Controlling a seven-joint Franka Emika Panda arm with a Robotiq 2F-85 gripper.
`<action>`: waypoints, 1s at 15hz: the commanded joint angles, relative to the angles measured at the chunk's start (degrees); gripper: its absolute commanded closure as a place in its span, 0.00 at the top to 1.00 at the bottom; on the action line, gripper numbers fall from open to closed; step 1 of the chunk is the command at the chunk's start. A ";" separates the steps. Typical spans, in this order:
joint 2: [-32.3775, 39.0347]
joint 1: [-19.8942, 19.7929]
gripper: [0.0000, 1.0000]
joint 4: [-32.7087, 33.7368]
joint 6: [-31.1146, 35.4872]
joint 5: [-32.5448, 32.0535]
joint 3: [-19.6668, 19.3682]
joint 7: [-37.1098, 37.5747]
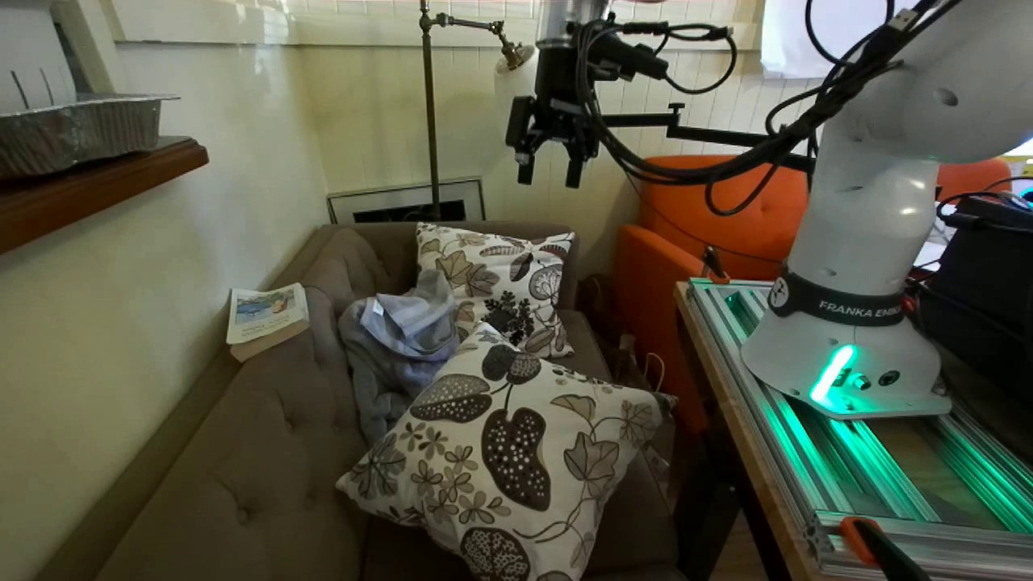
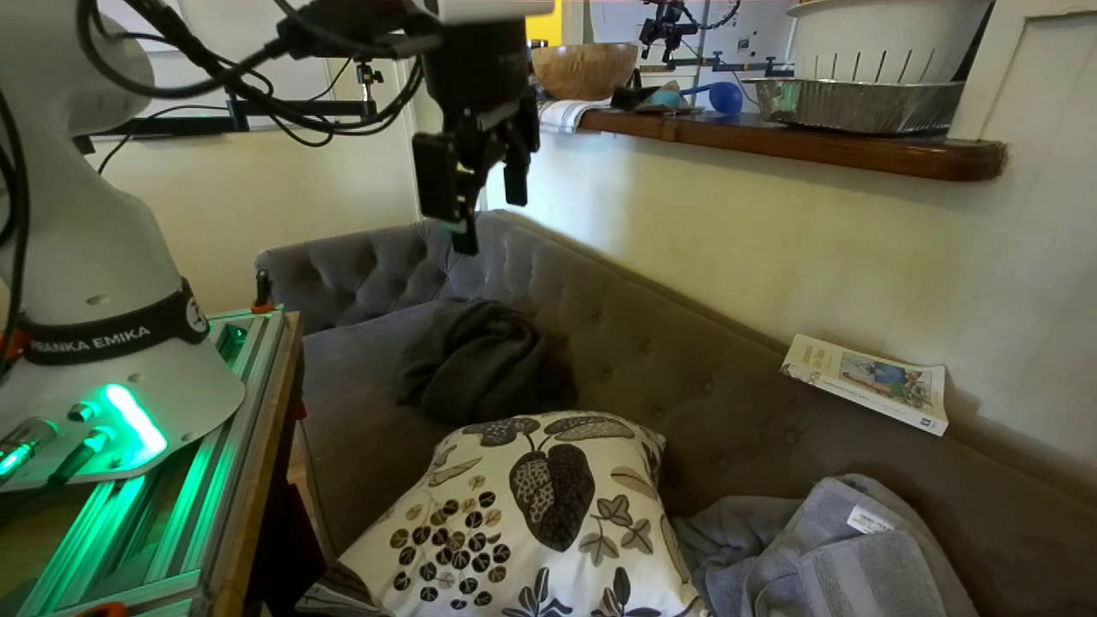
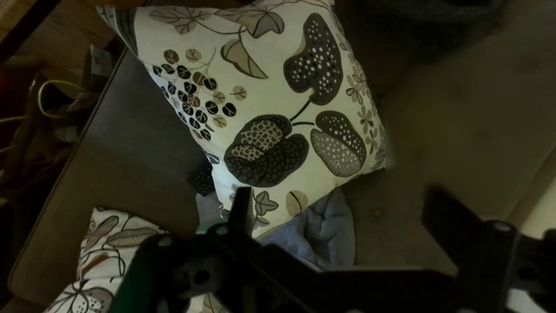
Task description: Move the left pillow to the right
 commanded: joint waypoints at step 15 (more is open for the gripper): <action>37.95 3.62 1.00 16.37 16.60 41.33 -8.96 -31.03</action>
